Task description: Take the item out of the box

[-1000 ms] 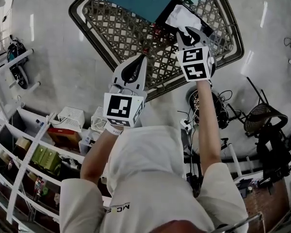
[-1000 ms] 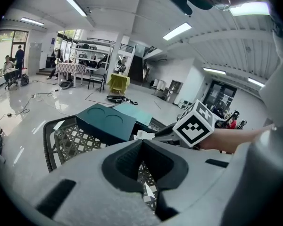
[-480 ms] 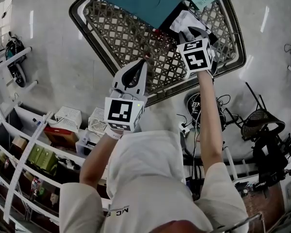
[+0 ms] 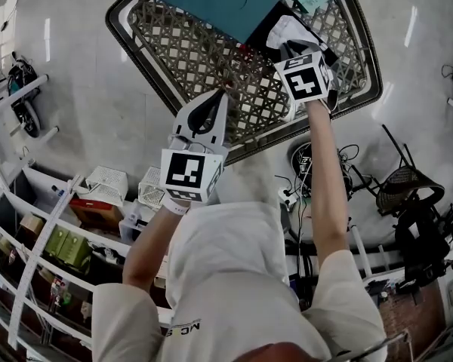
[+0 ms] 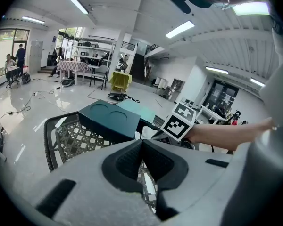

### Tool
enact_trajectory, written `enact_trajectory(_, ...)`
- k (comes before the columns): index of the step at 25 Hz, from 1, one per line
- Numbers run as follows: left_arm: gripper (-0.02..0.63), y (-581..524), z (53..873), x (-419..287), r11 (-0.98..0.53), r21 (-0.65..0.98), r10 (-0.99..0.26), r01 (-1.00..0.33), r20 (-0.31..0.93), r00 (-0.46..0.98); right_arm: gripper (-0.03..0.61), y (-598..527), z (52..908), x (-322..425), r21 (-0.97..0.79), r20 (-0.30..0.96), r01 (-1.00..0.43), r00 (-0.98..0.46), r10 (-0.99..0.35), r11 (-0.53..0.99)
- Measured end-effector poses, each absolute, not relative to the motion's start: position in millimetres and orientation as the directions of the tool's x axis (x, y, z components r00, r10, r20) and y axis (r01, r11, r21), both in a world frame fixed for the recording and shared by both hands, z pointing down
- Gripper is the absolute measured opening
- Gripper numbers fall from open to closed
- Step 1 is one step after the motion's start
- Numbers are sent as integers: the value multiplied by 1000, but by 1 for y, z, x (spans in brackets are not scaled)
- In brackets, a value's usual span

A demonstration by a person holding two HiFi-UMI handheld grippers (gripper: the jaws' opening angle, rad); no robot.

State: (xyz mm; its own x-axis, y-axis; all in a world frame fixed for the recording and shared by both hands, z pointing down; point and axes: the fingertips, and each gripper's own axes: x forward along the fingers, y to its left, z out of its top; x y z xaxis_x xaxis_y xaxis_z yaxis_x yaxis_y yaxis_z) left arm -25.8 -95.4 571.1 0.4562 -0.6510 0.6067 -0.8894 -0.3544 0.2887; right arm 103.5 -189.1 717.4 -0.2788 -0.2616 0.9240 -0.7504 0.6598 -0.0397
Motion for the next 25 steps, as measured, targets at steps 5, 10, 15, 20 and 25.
enact_trajectory(5, 25, -87, 564, -23, -362, 288, -653, -887, 600, 461, 23, -183, 710, 109, -29, 920, -767, -271, -283, 641)
enact_trajectory(10, 25, -84, 565, -29, -368, 283, -657, -886, 595, 463, 15, -186, 702, 112, 1, 901, -776, -273, -338, 631)
enact_trajectory(15, 26, -85, 558, -37, -380, 281, -658, -882, 588, 470, 15, -187, 679, 109, 21, 841, -823, -292, -456, 568)
enact_trajectory(20, 25, -81, 539, -40, -400, 272, -666, -875, 570, 481, 15, -175, 647, 108, 26, 800, -847, -300, -520, 530)
enact_trajectory(25, 25, -79, 511, -42, -428, 269, -674, -863, 541, 503, 15, -163, 604, 104, 38, 746, -862, -312, -588, 505)
